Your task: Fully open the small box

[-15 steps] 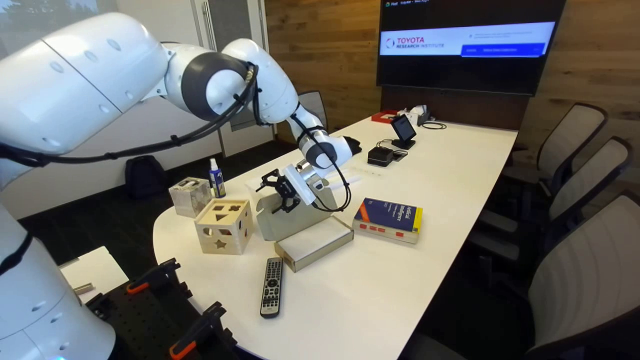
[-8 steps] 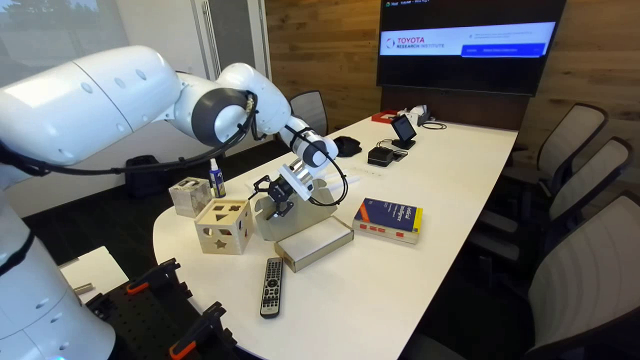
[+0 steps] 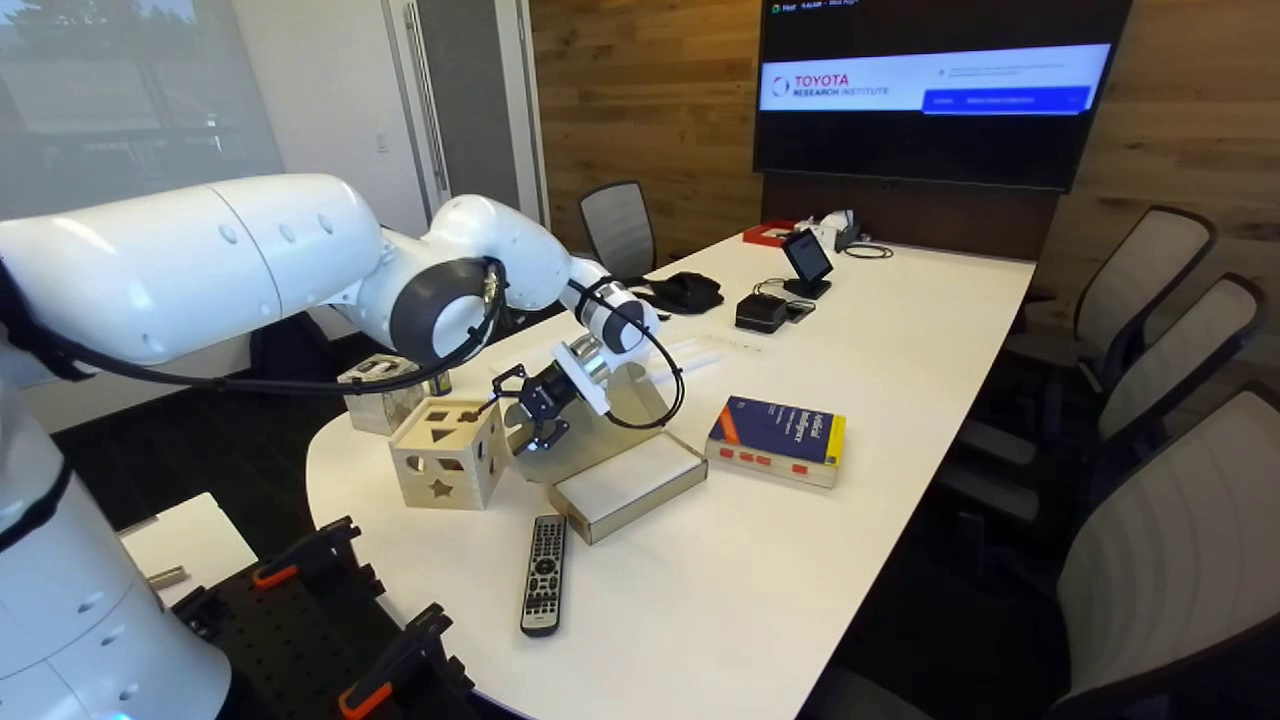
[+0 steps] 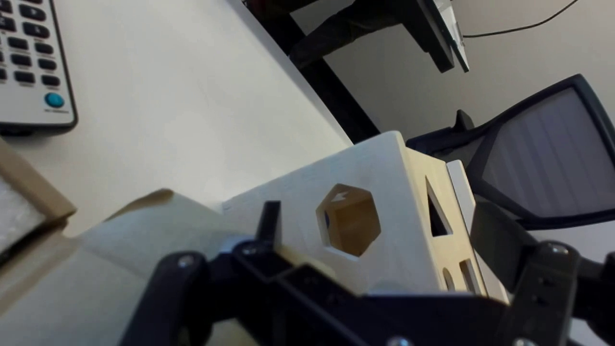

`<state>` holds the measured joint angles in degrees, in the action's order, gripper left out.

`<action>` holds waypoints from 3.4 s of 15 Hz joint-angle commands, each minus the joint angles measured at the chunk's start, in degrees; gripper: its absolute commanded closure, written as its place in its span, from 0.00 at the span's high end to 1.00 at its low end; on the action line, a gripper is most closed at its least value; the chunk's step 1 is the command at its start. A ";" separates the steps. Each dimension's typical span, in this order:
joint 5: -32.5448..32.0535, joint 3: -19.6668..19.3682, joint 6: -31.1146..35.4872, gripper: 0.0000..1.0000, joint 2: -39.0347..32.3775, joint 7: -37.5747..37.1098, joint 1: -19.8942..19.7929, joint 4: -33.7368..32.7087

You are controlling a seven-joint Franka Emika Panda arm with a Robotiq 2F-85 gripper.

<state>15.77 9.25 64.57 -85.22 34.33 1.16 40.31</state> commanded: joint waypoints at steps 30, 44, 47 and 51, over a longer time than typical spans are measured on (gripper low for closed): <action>-3.49 -0.57 -1.16 1.00 2.09 -1.37 -1.77 -10.21; -3.74 -0.40 26.76 1.00 0.82 -5.37 0.43 -5.69; -4.56 -0.69 29.97 1.00 0.25 -6.00 0.97 -3.03; -5.26 -0.96 32.33 1.00 0.06 -6.91 1.19 0.23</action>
<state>12.01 9.16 94.56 -85.16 29.37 1.84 37.75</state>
